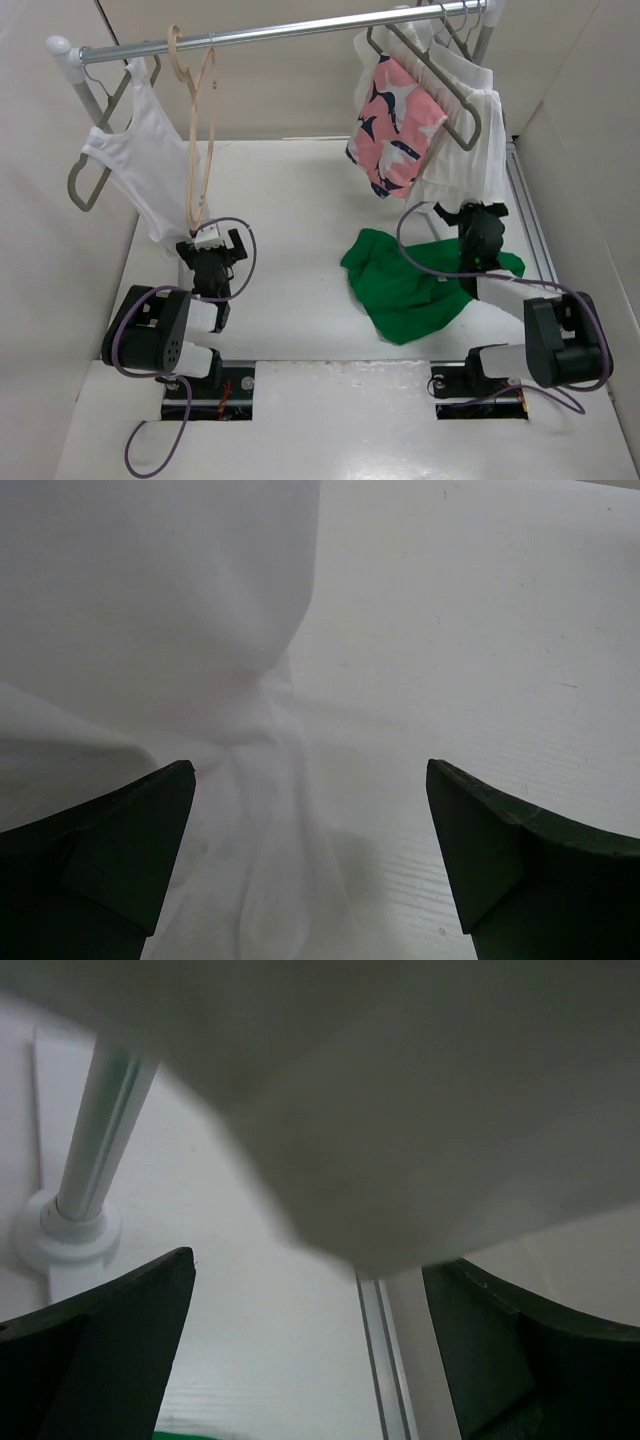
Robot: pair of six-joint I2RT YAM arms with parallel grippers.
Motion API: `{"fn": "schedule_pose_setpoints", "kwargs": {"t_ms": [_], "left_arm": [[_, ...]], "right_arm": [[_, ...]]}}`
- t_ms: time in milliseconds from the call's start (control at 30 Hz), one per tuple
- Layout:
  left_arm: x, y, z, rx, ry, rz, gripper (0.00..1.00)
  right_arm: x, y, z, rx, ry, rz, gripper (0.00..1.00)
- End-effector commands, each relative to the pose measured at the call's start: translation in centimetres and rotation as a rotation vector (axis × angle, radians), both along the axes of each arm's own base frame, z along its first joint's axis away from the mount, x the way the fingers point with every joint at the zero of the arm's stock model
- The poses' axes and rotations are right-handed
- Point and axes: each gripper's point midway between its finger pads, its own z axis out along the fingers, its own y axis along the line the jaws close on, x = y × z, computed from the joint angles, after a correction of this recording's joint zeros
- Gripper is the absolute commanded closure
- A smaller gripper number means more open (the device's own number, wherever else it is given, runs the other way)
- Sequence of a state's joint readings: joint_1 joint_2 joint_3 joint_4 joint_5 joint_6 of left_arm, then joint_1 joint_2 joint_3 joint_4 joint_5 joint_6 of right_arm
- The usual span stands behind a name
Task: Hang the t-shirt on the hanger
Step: Move the tshirt to the center of the board
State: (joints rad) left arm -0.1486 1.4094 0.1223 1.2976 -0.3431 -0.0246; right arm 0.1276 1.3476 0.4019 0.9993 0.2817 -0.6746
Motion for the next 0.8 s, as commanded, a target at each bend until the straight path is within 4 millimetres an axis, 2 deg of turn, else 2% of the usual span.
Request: {"fn": "schedule_pose_setpoints", "kwargs": {"t_ms": [0,33,67,100,167,200,267,300,333,367,433,500,533,567,600,633,667,733,767], "left_arm": [[1.5,-0.1,7.4,-0.055,-0.290,0.001,0.01],[1.5,-0.1,7.4,-0.055,-0.290,0.001,0.01],[1.5,-0.1,7.4,-0.055,-0.290,0.001,0.01],[1.5,-0.1,7.6,-0.057,-0.301,0.001,0.01],[1.6,-1.0,7.9,-0.027,-0.304,-0.056,0.01],[1.1,-1.9,7.3,0.009,-0.289,-0.119,0.01],[-0.4,-3.5,9.4,0.075,-0.390,-0.238,0.01],[-1.3,-3.9,9.8,0.089,-0.416,-0.268,0.01],[-2.5,-4.1,9.4,0.111,-0.418,-0.295,0.01],[-3.2,-4.7,10.5,0.132,-0.459,-0.329,0.01],[-3.5,-6.0,11.1,0.183,-0.466,-0.411,0.01],[-3.5,-8.3,9.7,0.243,-0.360,-0.562,0.01],[-3.3,-9.1,9.2,0.411,-0.314,-0.644,0.01],[-2.9,-10.4,10.5,0.520,-0.310,-0.743,0.01],[-4.1,-11.4,6.9,0.564,-0.154,-0.883,0.01],[-5.2,-12.9,6.4,0.604,-0.152,-1.005,0.01],[-5.6,-13.0,6.2,0.641,-0.141,-1.036,0.01],[-6.6,-13.0,5.8,0.658,-0.119,-1.061,0.01],[-7.0,-12.8,5.2,0.690,-0.109,-1.070,0.01]], "right_arm": [[0.7,0.6,2.3,0.083,0.050,-0.007,0.00],[0.7,1.3,2.4,0.092,0.078,0.030,0.00],[0.3,1.4,1.6,0.085,0.134,0.038,0.00],[-0.4,2.1,2.7,0.086,0.119,0.059,0.00],[-1.4,2.1,3.7,0.095,0.111,0.055,0.00],[-2.8,1.7,4.2,0.124,0.105,0.042,0.00],[-4.1,1.8,4.0,0.233,0.107,0.030,0.00],[-5.1,1.8,2.7,0.271,0.164,0.019,0.00],[-6.0,2.0,3.2,0.366,0.146,0.015,0.00],[-6.6,2.3,3.0,0.409,0.158,0.021,0.00],[-7.8,3.8,2.0,0.483,0.220,0.084,0.00],[-9.1,4.9,0.9,0.578,0.258,0.107,0.00],[-10.0,4.8,-1.0,0.600,0.333,0.076,0.00],[-10.7,5.2,-1.6,0.639,0.363,0.068,0.00],[-11.1,5.1,-2.0,0.635,0.393,0.057,0.00],[-11.5,5.1,-2.4,0.635,0.418,0.042,0.00],[-12.3,5.0,-4.0,0.616,0.502,0.009,0.00],[-12.5,5.6,-4.2,0.606,0.558,0.029,0.00],[-12.9,5.8,-5.3,0.591,0.615,0.037,0.00]]}}
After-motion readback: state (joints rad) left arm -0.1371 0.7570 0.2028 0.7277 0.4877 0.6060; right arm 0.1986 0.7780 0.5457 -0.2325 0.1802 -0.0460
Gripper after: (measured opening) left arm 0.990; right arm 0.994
